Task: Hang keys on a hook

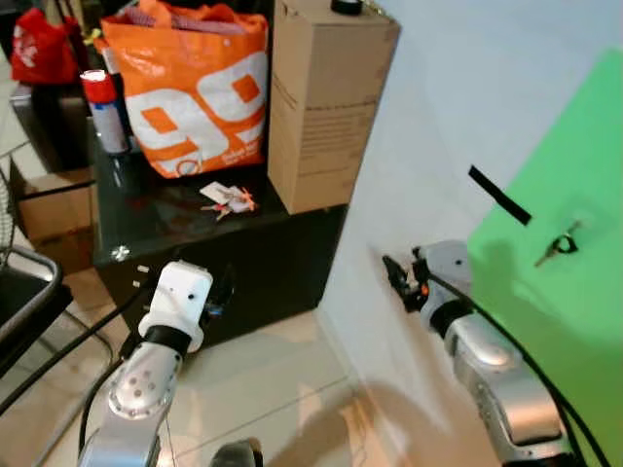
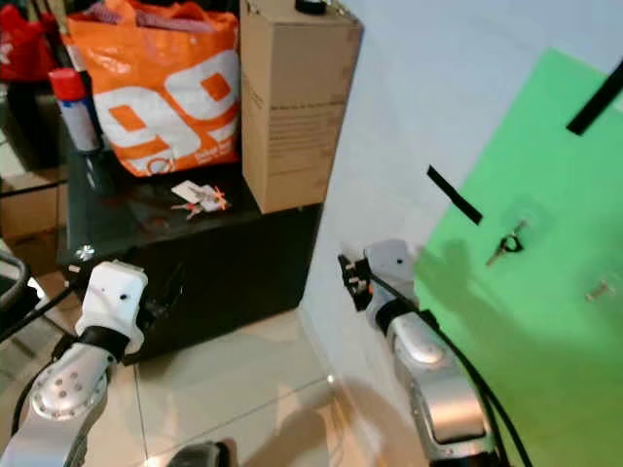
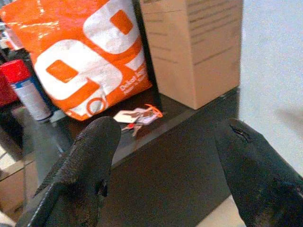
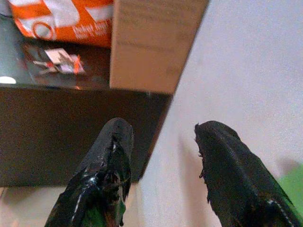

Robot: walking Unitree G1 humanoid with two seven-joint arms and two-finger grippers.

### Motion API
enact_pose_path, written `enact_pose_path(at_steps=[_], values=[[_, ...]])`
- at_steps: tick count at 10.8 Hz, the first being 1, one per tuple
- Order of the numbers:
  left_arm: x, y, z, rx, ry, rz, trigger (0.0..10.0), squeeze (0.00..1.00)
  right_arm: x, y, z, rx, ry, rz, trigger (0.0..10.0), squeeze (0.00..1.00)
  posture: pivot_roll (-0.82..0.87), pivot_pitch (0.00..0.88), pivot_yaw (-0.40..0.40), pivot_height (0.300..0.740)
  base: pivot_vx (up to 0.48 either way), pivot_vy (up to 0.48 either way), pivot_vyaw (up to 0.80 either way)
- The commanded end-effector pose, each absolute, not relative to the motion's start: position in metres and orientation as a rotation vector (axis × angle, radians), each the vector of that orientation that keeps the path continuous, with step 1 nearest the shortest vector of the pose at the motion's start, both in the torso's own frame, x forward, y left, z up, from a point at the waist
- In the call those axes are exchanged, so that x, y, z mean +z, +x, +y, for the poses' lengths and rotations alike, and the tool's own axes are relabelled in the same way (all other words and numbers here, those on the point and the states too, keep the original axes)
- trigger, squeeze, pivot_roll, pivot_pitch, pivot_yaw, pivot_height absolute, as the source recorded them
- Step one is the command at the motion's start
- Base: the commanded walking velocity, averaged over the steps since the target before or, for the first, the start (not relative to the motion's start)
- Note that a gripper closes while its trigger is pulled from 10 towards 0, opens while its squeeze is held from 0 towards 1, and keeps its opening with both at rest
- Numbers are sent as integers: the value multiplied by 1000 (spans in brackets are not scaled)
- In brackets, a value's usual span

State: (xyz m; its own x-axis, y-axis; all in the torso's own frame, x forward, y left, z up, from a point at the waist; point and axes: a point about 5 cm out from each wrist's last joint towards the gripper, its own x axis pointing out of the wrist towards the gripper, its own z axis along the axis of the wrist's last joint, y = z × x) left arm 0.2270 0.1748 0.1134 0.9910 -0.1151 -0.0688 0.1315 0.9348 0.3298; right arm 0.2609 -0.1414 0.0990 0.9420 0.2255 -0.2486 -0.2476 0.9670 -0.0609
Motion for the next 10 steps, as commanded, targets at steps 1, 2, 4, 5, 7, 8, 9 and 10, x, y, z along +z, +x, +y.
enact_pose_path(at_steps=[1,2,4,5,7,8,9,10], values=[[116,229,168,-148,328,26,10000,0,103,262,-152,204,-1,241,10000,0,33,0,-93,740,0,0,0],[115,230,167,-157,327,26,10000,0,106,260,-149,231,80,239,10000,0,31,0,-91,740,0,0,0],[115,235,166,-163,325,21,10000,0,113,262,-154,176,112,160,10000,0,15,0,-73,740,0,0,0],[116,238,164,-171,322,16,10000,0,117,262,-154,157,130,135,10000,0,5,0,-67,740,0,0,0],[116,241,160,-178,324,11,10000,0,123,261,-156,140,172,111,10000,0,1,0,-69,740,0,0,0],[116,243,157,-184,323,3,10000,0,118,260,-162,97,173,166,10000,0,4,0,-76,740,0,0,0],[116,243,156,-189,321,2,10000,0,117,260,-162,110,204,182,10000,0,4,0,-77,740,0,0,0],[116,242,155,-194,312,7,10000,0,115,256,-158,176,192,193,10000,0,-3,0,-70,740,0,0,0]])
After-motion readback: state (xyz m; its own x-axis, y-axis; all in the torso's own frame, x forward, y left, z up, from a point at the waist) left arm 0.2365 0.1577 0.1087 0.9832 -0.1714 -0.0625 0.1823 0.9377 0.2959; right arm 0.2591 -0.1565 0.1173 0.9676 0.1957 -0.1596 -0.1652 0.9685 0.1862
